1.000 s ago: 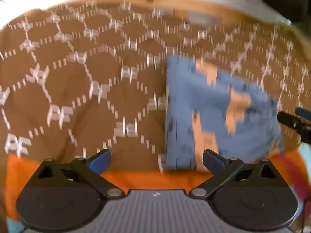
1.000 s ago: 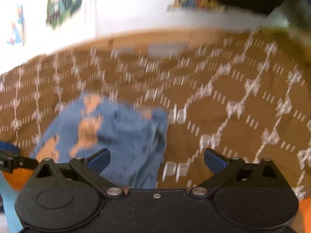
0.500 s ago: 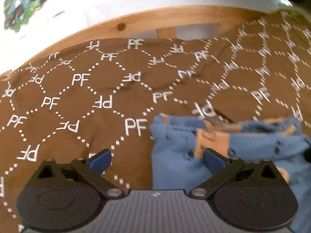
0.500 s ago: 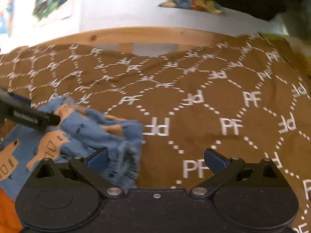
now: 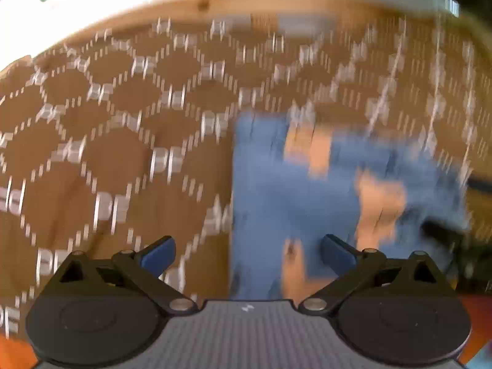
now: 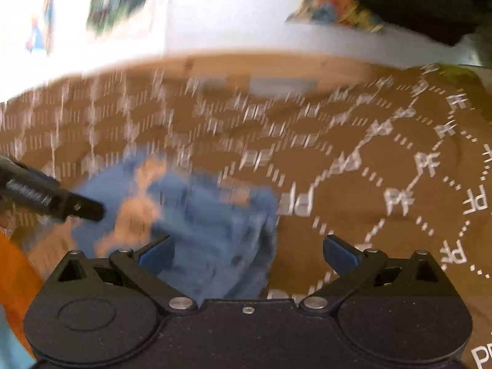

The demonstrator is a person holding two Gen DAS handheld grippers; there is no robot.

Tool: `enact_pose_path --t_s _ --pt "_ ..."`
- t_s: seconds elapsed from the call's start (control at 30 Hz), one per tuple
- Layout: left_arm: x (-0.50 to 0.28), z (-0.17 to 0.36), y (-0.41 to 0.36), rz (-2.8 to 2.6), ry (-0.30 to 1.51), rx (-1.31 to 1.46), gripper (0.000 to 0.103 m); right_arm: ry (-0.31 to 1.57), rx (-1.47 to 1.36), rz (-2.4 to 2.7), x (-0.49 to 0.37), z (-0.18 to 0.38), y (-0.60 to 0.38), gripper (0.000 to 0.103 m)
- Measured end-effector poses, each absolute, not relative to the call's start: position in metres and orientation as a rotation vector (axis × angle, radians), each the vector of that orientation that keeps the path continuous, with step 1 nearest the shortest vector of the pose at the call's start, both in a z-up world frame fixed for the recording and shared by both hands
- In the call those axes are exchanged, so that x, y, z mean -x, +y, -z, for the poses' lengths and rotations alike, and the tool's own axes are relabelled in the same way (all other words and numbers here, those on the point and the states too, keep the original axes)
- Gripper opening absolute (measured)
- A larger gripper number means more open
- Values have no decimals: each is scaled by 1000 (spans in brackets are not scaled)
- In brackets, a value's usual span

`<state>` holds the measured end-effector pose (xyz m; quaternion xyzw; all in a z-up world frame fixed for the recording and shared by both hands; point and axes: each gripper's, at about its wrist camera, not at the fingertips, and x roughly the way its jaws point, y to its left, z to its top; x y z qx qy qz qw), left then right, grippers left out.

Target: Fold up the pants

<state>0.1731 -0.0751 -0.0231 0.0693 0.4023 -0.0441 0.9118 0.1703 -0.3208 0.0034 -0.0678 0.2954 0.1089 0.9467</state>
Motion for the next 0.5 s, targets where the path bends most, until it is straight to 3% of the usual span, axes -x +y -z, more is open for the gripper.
enact_pose_path --t_s 0.13,0.5 --pt "-157 29 -52 96 829 0 103 617 129 -220 -163 -3 -324 102" --pt "-139 35 -43 135 785 -3 103 639 109 -196 -124 1 -326 102"
